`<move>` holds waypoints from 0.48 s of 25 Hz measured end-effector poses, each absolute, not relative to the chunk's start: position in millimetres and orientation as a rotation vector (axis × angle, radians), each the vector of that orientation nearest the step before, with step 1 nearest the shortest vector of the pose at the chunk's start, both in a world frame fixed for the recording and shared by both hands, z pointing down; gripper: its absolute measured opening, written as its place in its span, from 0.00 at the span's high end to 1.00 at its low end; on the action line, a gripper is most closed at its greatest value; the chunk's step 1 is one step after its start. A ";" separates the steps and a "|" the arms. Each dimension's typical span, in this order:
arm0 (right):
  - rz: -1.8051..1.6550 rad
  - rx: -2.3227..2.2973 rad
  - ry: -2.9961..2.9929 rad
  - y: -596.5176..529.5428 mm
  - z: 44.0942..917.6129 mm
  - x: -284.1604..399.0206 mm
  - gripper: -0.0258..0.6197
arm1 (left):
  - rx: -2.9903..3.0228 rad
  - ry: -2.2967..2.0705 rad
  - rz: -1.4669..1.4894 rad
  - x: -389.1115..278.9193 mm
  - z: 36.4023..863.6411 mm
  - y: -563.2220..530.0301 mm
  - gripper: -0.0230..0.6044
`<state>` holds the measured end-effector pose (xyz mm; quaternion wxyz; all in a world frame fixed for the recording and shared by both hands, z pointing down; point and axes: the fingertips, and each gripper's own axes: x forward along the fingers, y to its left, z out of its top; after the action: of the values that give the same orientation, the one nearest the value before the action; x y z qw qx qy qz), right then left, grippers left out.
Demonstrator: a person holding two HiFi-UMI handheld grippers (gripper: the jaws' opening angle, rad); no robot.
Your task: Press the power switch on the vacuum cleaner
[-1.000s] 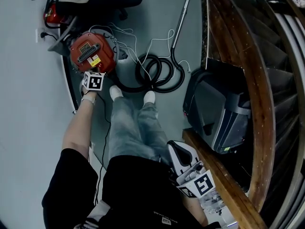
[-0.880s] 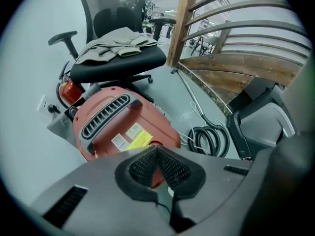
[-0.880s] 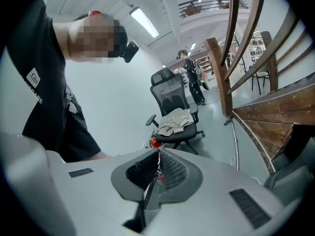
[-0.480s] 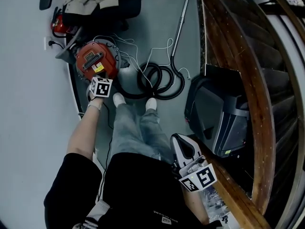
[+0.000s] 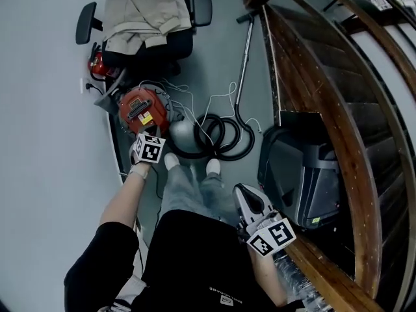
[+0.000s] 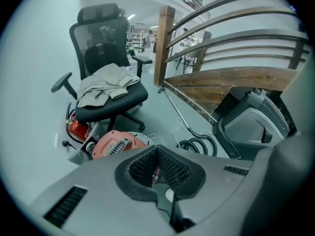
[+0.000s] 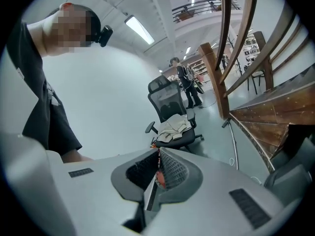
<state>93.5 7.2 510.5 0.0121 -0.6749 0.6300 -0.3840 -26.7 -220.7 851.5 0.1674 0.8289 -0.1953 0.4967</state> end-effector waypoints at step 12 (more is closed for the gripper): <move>-1.087 -2.073 1.985 14.6 478.0 92.7 0.91 | 2.532 -0.427 1.227 1.4 704.9 -166.5 0.94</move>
<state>92.7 14.6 478.0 0.0362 -0.6749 0.6465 -0.3540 1.4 -166.5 704.9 0.1475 0.8799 -0.1485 0.4265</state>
